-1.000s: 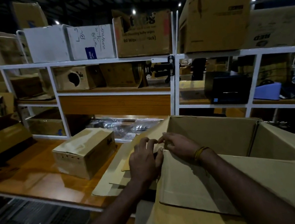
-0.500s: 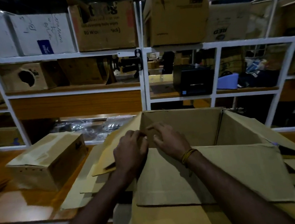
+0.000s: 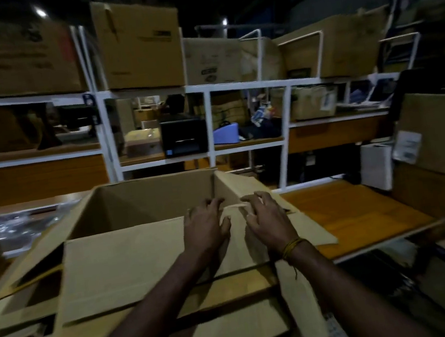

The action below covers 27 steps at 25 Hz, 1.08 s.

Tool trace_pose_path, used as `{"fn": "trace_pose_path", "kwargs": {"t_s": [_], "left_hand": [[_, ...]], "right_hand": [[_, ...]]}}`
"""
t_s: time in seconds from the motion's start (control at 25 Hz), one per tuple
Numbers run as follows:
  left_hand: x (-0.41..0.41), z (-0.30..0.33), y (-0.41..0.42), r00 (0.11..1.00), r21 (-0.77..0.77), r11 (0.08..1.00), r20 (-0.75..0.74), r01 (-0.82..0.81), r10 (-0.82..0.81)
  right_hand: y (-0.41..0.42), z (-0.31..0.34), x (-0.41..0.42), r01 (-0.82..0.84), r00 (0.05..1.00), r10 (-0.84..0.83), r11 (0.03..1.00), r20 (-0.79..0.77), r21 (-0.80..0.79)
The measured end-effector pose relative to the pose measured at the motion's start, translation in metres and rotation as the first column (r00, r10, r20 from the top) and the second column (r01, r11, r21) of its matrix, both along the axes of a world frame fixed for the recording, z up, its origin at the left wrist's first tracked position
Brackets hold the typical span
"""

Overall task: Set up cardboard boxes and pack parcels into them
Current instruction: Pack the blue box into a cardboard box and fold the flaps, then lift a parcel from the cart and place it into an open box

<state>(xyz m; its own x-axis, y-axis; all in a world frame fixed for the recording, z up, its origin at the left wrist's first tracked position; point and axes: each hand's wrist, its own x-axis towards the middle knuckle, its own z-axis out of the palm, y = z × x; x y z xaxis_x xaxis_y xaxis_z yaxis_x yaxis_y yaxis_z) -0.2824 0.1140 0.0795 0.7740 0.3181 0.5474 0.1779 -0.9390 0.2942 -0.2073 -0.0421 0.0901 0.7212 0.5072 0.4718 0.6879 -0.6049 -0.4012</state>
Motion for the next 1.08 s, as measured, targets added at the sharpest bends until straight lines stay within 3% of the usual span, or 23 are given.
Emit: {"fn": "trace_pose_path", "kwargs": {"t_s": [0.44,0.72,1.08], "left_hand": [[0.128,-0.032,-0.221,0.952,-0.027,0.964,-0.153,0.263,-0.264],[0.211,-0.041,-0.306,0.864,0.005,0.899,-0.276,0.439,-0.421],[0.345,-0.039,-0.381,0.786,0.011,0.817,-0.281,0.577,-0.551]], "right_hand": [[-0.239,-0.027,0.066,0.301,0.950,-0.305,0.951,-0.060,-0.078],[-0.317,-0.047,0.122,0.458,0.878,-0.470,0.880,-0.086,-0.128],[-0.377,-0.045,0.231,0.663,0.733,-0.678,0.730,-0.054,-0.165]]}}
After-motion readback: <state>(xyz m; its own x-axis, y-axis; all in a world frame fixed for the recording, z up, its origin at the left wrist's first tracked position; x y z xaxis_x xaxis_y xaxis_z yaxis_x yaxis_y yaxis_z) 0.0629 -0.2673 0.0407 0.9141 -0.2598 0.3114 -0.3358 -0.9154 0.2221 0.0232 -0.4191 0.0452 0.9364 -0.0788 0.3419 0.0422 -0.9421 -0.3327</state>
